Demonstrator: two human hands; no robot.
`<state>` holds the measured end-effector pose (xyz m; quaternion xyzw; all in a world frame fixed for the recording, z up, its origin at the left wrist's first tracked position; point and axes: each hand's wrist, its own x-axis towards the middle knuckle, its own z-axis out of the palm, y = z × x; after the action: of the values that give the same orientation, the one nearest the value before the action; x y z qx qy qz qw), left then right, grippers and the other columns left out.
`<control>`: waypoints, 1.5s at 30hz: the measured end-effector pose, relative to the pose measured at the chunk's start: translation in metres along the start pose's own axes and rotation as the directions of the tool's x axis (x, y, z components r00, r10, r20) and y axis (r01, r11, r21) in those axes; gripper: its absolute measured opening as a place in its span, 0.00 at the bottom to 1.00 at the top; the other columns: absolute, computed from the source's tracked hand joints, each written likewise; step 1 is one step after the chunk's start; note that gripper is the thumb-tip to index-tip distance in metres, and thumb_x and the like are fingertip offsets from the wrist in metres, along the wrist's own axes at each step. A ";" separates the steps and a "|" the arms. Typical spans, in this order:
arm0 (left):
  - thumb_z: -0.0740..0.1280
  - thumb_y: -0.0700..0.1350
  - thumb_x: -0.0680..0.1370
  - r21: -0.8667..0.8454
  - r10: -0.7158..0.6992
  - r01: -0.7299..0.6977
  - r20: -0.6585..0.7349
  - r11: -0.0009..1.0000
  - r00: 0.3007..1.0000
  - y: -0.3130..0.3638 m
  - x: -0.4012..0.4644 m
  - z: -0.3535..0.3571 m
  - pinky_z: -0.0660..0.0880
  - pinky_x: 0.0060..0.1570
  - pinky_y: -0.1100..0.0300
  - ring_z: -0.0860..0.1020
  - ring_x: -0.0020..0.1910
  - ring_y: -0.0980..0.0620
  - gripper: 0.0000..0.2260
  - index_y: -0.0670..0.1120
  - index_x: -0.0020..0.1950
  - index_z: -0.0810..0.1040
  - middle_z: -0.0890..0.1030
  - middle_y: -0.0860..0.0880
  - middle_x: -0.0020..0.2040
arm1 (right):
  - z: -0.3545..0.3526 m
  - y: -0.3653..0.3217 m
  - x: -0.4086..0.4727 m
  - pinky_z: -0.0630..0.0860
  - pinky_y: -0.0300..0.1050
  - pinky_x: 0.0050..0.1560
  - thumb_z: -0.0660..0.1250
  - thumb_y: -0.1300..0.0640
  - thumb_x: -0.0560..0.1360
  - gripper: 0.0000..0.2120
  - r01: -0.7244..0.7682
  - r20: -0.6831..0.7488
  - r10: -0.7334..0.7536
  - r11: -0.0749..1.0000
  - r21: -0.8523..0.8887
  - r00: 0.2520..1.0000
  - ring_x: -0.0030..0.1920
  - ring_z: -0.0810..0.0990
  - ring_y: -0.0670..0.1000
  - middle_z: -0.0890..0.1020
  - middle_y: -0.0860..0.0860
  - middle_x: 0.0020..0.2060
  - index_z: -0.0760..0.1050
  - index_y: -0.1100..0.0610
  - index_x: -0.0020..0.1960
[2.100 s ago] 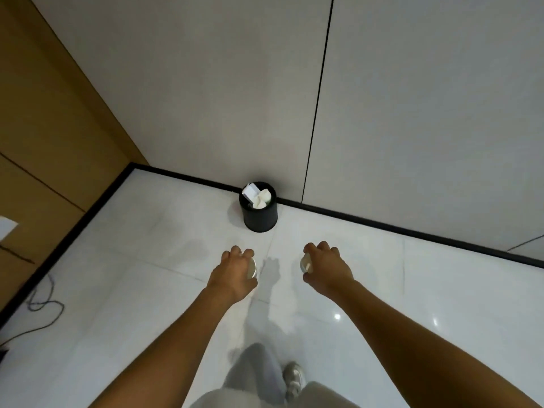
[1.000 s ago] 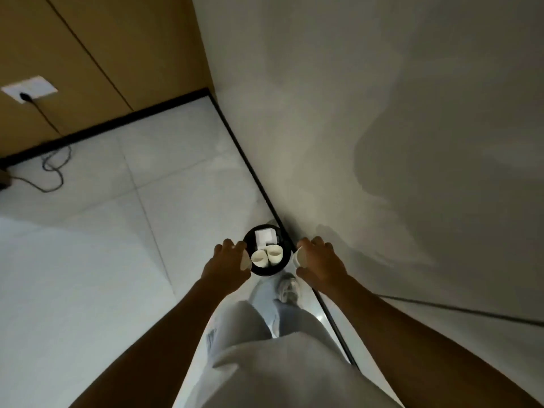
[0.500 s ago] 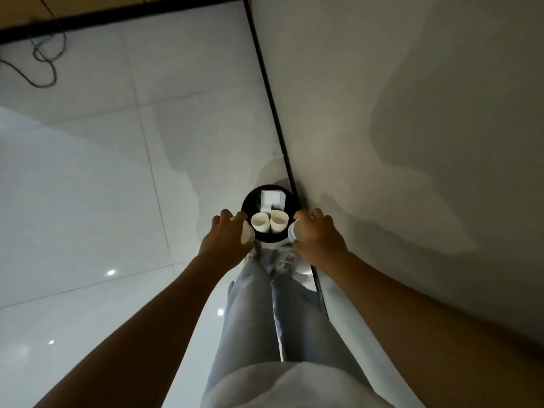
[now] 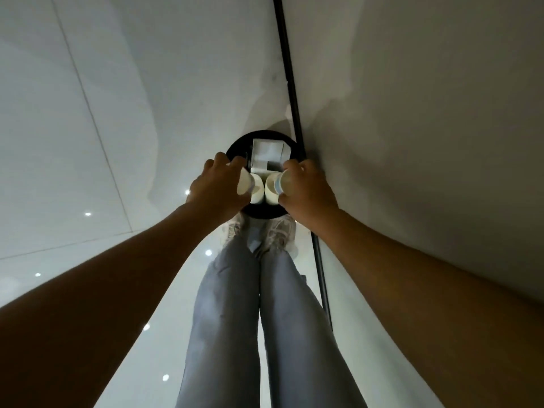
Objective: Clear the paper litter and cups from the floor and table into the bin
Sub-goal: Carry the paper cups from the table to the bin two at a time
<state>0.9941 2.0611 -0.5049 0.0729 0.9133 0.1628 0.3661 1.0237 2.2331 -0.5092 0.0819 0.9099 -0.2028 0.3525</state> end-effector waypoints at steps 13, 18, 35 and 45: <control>0.71 0.51 0.73 0.090 0.049 -0.082 0.322 0.993 0.945 -0.036 0.100 0.098 0.69 0.64 0.52 0.67 0.68 0.43 0.31 0.51 0.74 0.63 0.67 0.44 0.69 | 0.081 0.038 0.095 0.71 0.55 0.60 0.68 0.51 0.74 0.31 0.074 0.296 -0.037 0.991 -0.116 0.954 0.67 0.66 0.63 0.66 0.58 0.68 0.60 0.52 0.73; 0.67 0.54 0.76 0.133 0.077 -0.137 0.382 0.982 0.921 -0.035 0.104 0.113 0.65 0.70 0.50 0.62 0.72 0.42 0.33 0.51 0.76 0.56 0.61 0.43 0.74 | 0.096 0.035 0.106 0.69 0.58 0.64 0.69 0.49 0.74 0.34 0.086 0.436 -0.002 0.981 -0.175 0.900 0.69 0.62 0.64 0.60 0.58 0.71 0.56 0.48 0.74; 0.59 0.54 0.80 0.071 -0.066 0.068 -0.031 0.995 0.997 -0.013 -0.105 -0.069 0.57 0.72 0.55 0.56 0.76 0.46 0.27 0.48 0.77 0.56 0.60 0.45 0.76 | -0.048 -0.094 -0.056 0.70 0.51 0.65 0.66 0.52 0.77 0.30 0.266 0.121 -0.243 0.935 -0.235 0.962 0.70 0.64 0.58 0.65 0.54 0.71 0.58 0.51 0.75; 0.58 0.53 0.80 -0.143 -0.424 0.400 -0.253 0.906 0.870 -0.016 -0.315 -0.147 0.53 0.75 0.52 0.57 0.75 0.44 0.25 0.46 0.76 0.58 0.62 0.43 0.74 | -0.117 -0.257 -0.207 0.70 0.52 0.62 0.63 0.53 0.77 0.29 0.647 0.309 -0.582 0.565 -0.511 0.752 0.67 0.65 0.58 0.63 0.55 0.71 0.56 0.51 0.75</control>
<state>1.1196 1.9308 -0.2074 -0.1627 0.9421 0.1287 0.2633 1.0305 2.0496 -0.2110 -0.3644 0.8763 -0.0238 0.3142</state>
